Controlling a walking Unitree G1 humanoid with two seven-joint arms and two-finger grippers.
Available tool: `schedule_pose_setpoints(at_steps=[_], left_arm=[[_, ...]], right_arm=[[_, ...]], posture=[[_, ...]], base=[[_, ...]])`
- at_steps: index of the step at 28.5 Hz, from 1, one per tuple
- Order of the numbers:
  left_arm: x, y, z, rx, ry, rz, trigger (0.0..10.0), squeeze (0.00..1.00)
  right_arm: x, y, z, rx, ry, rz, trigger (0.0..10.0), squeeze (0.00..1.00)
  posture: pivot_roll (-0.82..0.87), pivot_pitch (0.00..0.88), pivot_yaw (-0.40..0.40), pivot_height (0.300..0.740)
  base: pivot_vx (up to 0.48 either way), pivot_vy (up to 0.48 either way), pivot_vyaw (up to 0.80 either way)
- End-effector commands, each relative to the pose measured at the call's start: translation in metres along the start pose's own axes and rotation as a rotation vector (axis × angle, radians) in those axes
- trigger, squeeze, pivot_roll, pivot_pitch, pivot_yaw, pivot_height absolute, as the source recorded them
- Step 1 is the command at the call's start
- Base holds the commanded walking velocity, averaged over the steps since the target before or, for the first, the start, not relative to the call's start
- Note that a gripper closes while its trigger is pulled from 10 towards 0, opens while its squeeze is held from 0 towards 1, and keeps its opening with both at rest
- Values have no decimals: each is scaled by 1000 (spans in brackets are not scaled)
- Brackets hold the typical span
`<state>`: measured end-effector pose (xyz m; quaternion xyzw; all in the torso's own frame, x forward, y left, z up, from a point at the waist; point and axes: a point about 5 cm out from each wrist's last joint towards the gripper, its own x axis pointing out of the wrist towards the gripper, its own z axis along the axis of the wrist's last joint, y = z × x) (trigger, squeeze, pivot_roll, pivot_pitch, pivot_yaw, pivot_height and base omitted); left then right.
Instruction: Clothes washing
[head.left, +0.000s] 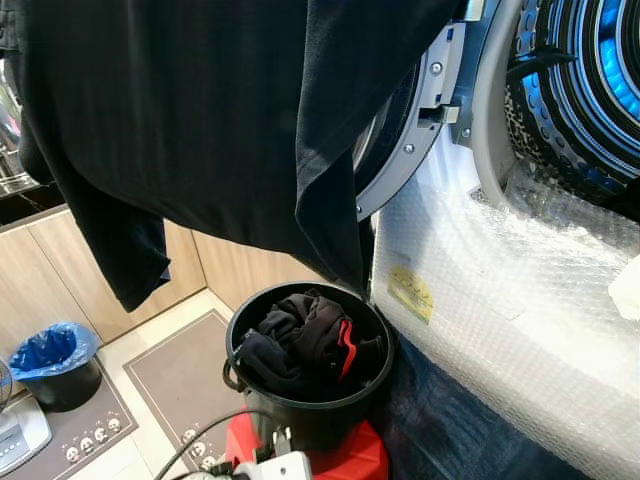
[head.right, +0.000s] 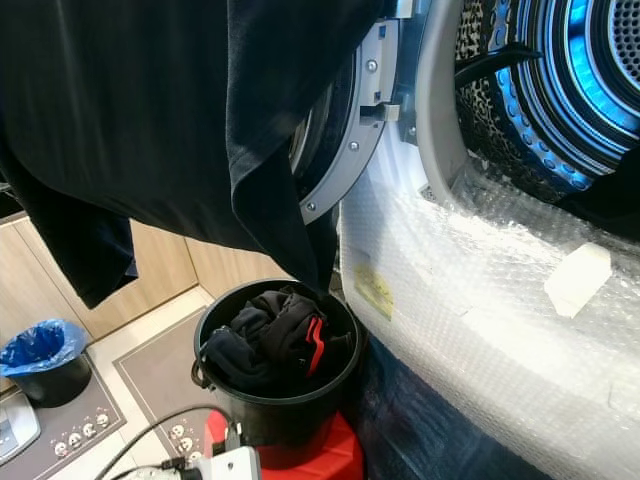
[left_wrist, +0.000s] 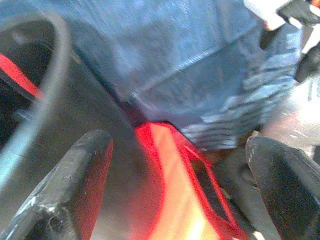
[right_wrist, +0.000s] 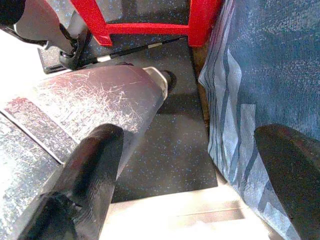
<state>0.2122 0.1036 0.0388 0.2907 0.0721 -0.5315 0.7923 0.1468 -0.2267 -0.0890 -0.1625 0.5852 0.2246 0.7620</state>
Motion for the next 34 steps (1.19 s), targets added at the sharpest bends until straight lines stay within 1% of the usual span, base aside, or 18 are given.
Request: schedule_pose_setpoints(at_steps=[1, 3, 6, 7, 9, 11, 13, 14, 15, 16, 18, 19, 20, 25, 28, 31, 32, 34], left_arm=[[-9, 14, 6, 36, 13, 71, 10000, 0], [-12, 21, 10, 46, 11, 120, 10000, 0], [-21, 42, 16, 53, 30, 284, 10000, 0], [-21, 42, 16, 53, 30, 284, 10000, 0], [-23, 47, 16, 53, 45, 331, 10000, 0], [-26, 51, 16, 0, 34, 413, 10000, 0], [-29, 55, 16, -28, 33, 479, 10000, 0], [-30, 56, 16, -45, 32, 506, 10000, 0], [-30, 56, 16, -45, 32, 506, 10000, 0], [-35, 62, 16, -111, 19, 602, 10000, 0], [-42, 71, 12, -191, 16, 718, 10000, 0], [-45, 73, 11, -213, 18, 753, 10000, 0], [-49, 78, 9, -265, 0, 799, 10000, 0], [-55, 86, 2, -346, -4, 880, 10000, 0], [-59, 92, -5, -439, -23, 940, 10000, 0], [-58, 94, -9, -472, -21, 948, 10000, 0], [-56, 95, -11, -501, -24, 940, 10000, 0], [-54, 96, -13, -517, -28, 937, 10000, 0]], right_arm=[[3, 7, -6, 20, 17, 21, 10000, 0], [3, 7, -6, 16, 19, 11, 10000, 0], [2, 5, -8, 16, 28, -8, 10000, 0], [2, 5, -8, 16, 28, -8, 10000, 0], [2, 5, -9, 15, 32, -14, 10000, 0], [2, 4, -8, 18, 33, -24, 10000, 0], [2, 4, -8, 18, 34, -26, 10000, 0], [3, 4, -8, 19, 34, -27, 10000, 0], [3, 4, -8, 19, 34, -27, 10000, 0], [3, 5, -8, 22, 34, -29, 10000, 0], [3, 5, -8, 25, 34, -32, 10000, 0], [3, 5, -9, 26, 35, -33, 10000, 0], [3, 5, -8, 26, 35, -33, 10000, 0], [4, 7, -9, 27, 36, -30, 10000, 0], [4, 8, -8, 32, 32, -27, 10000, 0], [4, 7, -8, 37, 29, -29, 10000, 0], [4, 7, -8, 41, 27, -30, 10000, 0], [4, 7, -9, 47, 27, -33, 10000, 0]], posture=[[12, 0, -3, 740], [12, 0, -4, 740], [18, 0, -8, 740], [18, 0, -8, 740], [20, 0, -10, 740], [24, 0, -12, 740], [24, 0, -12, 740], [24, 0, -12, 740], [24, 0, -12, 740], [25, 0, -12, 740], [27, 0, -15, 740], [29, 0, -17, 740], [31, 0, -17, 740], [31, 0, -18, 740], [23, 0, -19, 740], [17, 0, -18, 740], [8, 0, -18, 740], [-2, 0, -17, 740]], base=[[0, 0, 0], [0, 0, 0], [0, 0, 0], [0, 0, 0], [0, 0, 0], [0, 0, 0], [0, 0, 0], [0, 0, 0], [0, 0, 0], [0, 0, 0], [0, 0, 0], [0, 0, 0], [0, 0, 0], [0, 0, 0], [0, 0, 0], [0, 0, 0], [0, 0, 0], [0, 0, 0]])
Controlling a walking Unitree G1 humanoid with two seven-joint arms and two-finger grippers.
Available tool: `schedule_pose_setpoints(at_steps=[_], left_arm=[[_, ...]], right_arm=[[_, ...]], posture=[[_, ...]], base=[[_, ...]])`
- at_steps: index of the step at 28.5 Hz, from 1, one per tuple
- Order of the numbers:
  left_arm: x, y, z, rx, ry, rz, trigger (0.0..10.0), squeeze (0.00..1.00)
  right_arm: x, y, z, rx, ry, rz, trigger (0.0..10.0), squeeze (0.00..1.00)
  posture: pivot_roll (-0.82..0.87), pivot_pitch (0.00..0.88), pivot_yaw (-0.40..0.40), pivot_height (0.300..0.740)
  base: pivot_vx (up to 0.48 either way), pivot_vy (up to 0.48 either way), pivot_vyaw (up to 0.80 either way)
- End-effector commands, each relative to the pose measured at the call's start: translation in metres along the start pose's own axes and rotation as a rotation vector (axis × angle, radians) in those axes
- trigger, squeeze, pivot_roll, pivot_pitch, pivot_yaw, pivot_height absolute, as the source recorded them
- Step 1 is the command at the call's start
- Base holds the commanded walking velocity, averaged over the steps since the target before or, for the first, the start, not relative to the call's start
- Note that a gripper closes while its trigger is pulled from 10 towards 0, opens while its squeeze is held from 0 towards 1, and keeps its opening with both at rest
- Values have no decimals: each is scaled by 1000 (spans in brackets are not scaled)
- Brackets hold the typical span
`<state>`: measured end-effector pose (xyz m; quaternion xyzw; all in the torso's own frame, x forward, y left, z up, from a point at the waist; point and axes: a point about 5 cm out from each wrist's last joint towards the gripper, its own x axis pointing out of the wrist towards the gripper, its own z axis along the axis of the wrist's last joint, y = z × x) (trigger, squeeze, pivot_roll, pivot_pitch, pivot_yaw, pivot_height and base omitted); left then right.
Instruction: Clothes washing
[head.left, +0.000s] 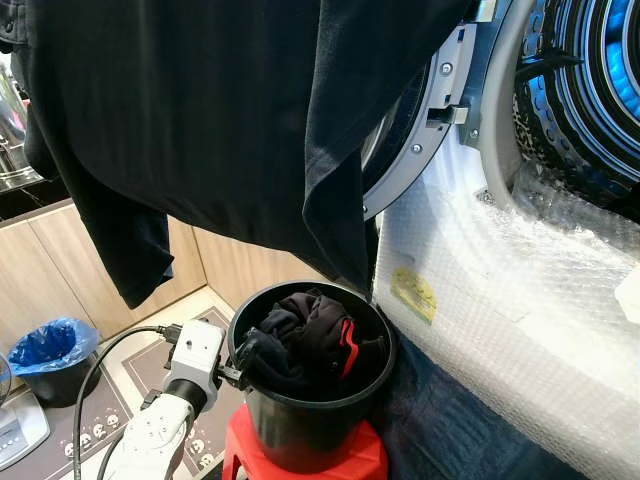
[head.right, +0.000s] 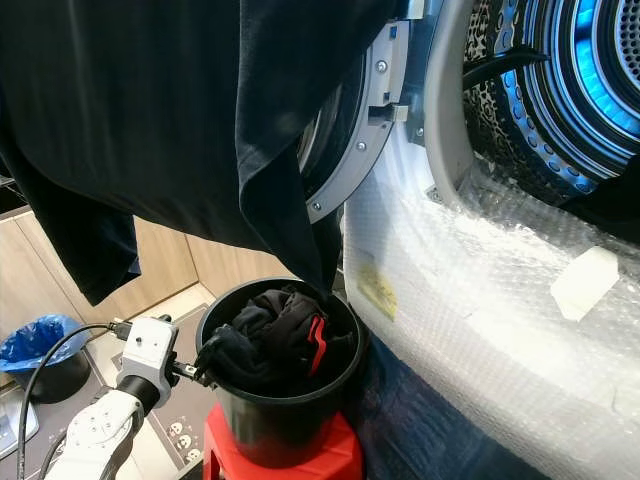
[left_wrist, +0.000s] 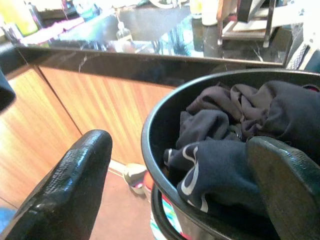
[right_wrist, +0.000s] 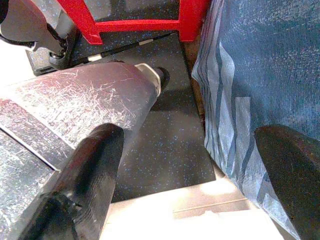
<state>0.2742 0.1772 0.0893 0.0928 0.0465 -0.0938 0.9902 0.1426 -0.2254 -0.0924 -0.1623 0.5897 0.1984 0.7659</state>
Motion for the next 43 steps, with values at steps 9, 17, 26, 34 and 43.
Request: schedule_pose_setpoints(at_steps=[9, 17, 26, 34, 43], left_arm=[[21, -4, -9, -100, 31, -27, 10000, 0], [41, -18, -12, -157, 56, -128, 10000, 0], [44, -33, -16, -198, 53, -172, 10000, 0], [38, -56, -19, -314, 62, -150, 10000, 0], [34, -58, -21, -371, 73, -71, 10000, 0]], right_arm=[[0, 4, -22, 40, 38, 5, 10000, 0], [-2, 5, -33, 66, 53, 7, 10000, 0], [-3, 2, -37, 77, 55, -2, 10000, 0], [-3, 1, -36, 76, 56, -3, 10000, 0], [-4, -1, -35, 70, 54, -10, 10000, 0]], posture=[[-54, 0, -11, 740], [-90, 0, -17, 740], [-105, 0, -10, 740], [-97, 0, -18, 740], [-89, 0, -20, 740]], base=[[0, 0, 0], [0, 0, 0], [0, 0, 0], [0, 0, 0], [0, 0, 0]])
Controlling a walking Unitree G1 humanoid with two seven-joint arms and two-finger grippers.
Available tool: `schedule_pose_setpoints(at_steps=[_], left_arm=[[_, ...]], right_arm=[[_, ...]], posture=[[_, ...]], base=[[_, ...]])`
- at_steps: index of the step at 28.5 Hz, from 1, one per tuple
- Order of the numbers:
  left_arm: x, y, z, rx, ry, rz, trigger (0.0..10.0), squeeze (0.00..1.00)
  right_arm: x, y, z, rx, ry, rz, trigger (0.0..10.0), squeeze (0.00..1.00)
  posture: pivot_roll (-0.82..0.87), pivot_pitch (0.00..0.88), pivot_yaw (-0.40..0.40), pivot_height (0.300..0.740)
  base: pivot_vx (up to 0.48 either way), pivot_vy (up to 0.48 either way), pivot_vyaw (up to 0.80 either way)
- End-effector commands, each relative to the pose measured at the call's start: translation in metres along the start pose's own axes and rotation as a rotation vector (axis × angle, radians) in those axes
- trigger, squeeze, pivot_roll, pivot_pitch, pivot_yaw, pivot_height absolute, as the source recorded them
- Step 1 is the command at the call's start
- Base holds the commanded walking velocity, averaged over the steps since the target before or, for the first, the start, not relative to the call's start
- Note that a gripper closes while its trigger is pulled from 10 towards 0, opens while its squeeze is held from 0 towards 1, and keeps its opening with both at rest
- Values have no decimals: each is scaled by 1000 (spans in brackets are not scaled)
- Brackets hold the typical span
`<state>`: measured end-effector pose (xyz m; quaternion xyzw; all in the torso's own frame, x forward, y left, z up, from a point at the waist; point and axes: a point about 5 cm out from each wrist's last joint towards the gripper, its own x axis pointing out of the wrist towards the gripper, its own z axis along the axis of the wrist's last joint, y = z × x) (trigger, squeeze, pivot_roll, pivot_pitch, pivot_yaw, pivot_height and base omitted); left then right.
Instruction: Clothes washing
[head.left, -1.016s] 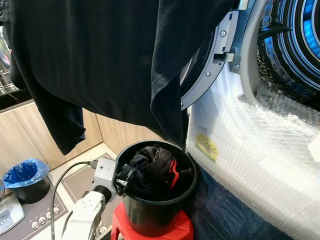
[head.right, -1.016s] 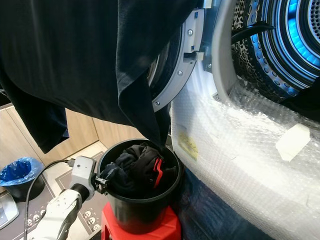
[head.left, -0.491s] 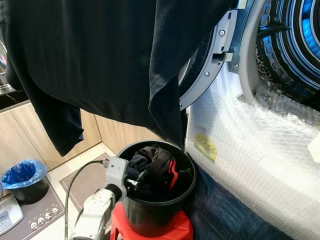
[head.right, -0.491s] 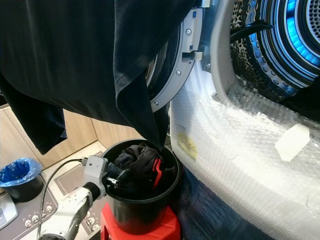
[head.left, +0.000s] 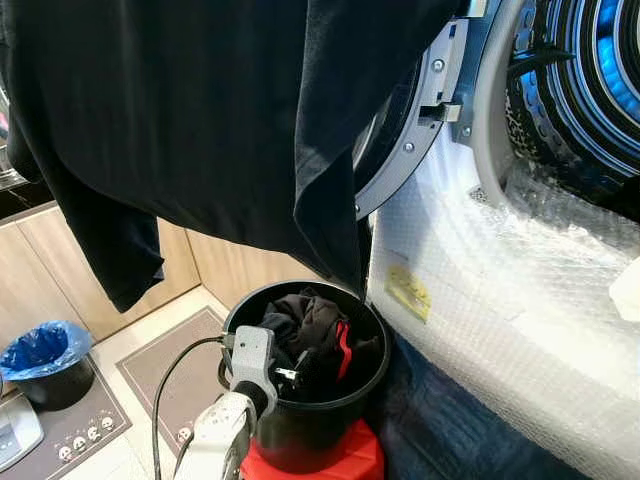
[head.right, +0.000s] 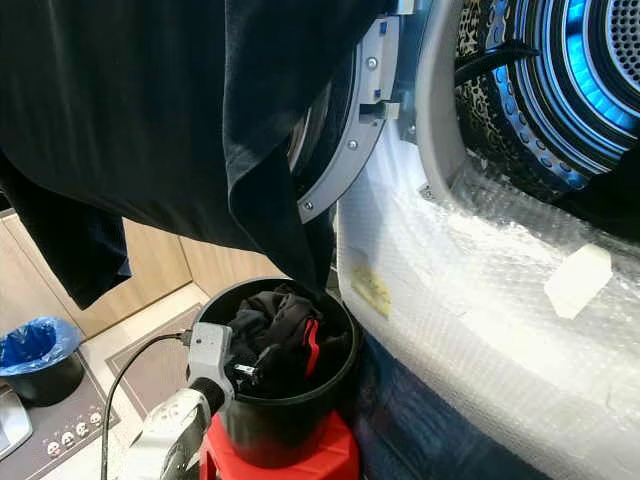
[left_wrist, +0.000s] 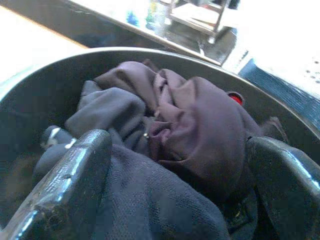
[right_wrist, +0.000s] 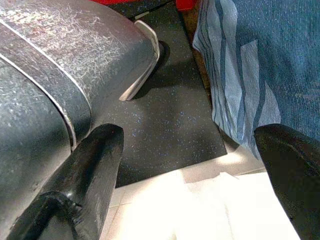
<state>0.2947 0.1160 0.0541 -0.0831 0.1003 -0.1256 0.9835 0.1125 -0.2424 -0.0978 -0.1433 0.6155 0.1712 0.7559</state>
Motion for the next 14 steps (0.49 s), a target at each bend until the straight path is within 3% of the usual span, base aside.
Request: schedule_pose_setpoints(at_steps=[1, 5, 8, 14], left_arm=[[-1, 3, 1, -16, 2, 28, 10000, 0], [-4, 5, 5, 1, -1, 79, 10000, 0], [-5, 11, 5, -42, 55, 157, 10000, 0], [-4, 15, 6, -112, 133, 191, 10000, 0]], right_arm=[[0, -1, 0, 2, 2, -3, 10000, 0], [0, -1, 0, -1, 4, -2, 10000, 0], [0, 0, 1, -4, 4, -1, 10000, 0], [0, 0, 1, -9, 3, -5, 10000, 0]], posture=[[-89, 0, -20, 740], [-85, 0, -21, 740], [-85, 0, -21, 740], [-79, 0, -22, 740]], base=[[0, 0, 0], [0, 0, 0], [0, 0, 0], [0, 0, 0]])
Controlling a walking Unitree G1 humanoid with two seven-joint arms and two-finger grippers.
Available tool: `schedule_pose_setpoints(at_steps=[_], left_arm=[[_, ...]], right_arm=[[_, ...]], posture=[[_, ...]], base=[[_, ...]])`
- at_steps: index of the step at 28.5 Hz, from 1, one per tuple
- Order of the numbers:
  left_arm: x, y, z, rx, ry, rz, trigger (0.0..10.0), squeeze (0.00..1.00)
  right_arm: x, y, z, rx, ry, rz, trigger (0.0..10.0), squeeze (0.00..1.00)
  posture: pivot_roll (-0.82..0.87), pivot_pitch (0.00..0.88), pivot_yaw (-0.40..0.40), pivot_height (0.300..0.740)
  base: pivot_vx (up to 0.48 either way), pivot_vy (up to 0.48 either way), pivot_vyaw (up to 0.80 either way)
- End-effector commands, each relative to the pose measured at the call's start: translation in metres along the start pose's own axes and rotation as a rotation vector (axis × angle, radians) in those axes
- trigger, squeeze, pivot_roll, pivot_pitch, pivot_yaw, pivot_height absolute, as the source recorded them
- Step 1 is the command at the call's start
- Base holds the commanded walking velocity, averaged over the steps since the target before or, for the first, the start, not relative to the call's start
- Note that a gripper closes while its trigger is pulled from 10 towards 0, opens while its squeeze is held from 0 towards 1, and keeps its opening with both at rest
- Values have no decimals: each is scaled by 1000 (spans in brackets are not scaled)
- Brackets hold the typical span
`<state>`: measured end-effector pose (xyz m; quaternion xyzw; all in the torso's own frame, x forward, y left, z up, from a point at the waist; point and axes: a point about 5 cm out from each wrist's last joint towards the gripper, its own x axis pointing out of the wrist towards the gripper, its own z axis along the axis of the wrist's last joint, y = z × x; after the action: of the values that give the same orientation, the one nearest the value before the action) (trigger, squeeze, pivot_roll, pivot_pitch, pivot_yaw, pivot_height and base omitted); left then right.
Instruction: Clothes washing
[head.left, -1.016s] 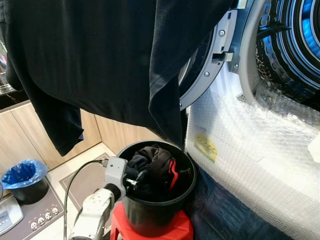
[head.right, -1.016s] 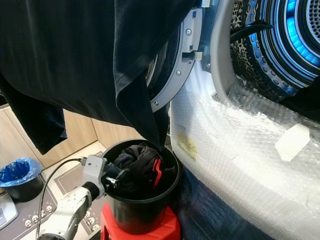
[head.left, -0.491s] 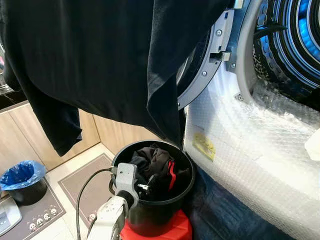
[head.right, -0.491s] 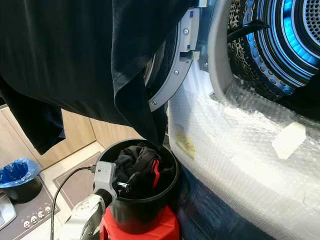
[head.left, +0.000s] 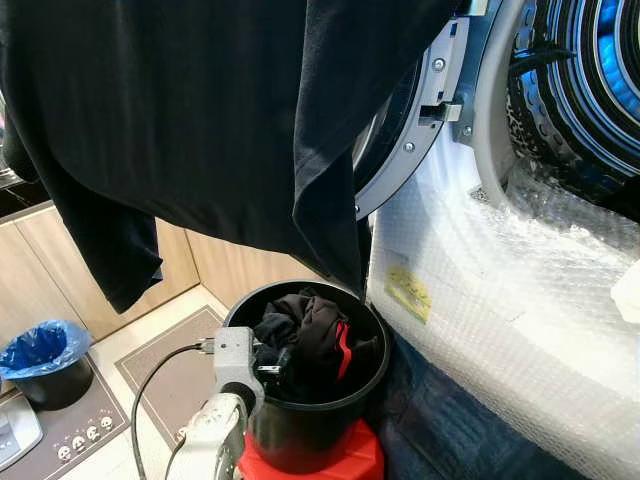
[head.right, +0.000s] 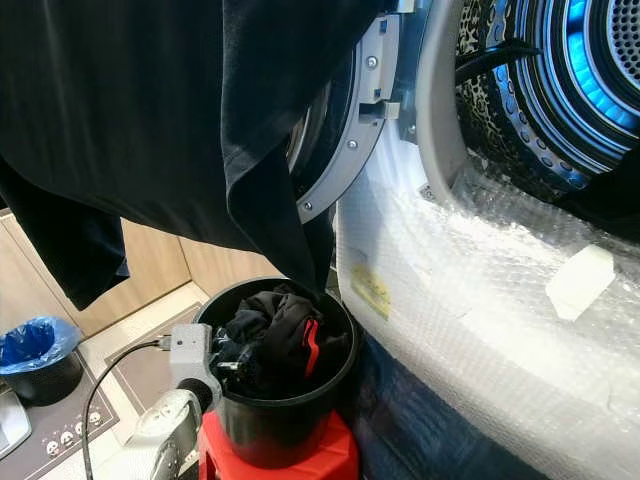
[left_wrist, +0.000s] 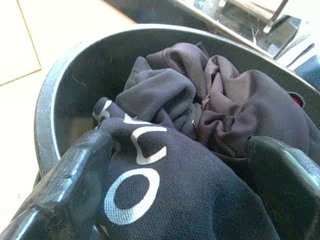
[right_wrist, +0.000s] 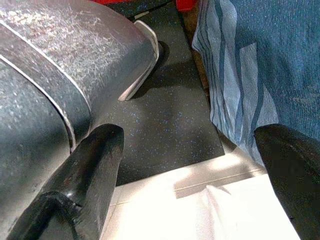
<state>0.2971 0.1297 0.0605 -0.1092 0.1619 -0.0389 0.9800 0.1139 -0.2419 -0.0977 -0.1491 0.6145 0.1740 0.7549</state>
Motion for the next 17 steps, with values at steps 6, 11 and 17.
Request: schedule_pose_setpoints(at_steps=[6, 11, 17], left_arm=[[-1, 4, 2, -39, 59, 30, 10000, 0], [-1, 5, 4, -47, 85, 29, 9020, 0], [-4, 5, 3, 38, 117, 24, 9176, 0]], right_arm=[[0, 0, 1, 2, 0, -9, 10000, 0], [1, 1, 0, 3, 2, -11, 10000, 0], [1, 2, 0, 3, 1, -12, 10000, 0]], posture=[[-80, 0, -19, 740], [-80, 0, -18, 740], [-81, 0, -16, 740]], base=[[0, 0, 0], [0, 0, 0], [0, 0, 0]])
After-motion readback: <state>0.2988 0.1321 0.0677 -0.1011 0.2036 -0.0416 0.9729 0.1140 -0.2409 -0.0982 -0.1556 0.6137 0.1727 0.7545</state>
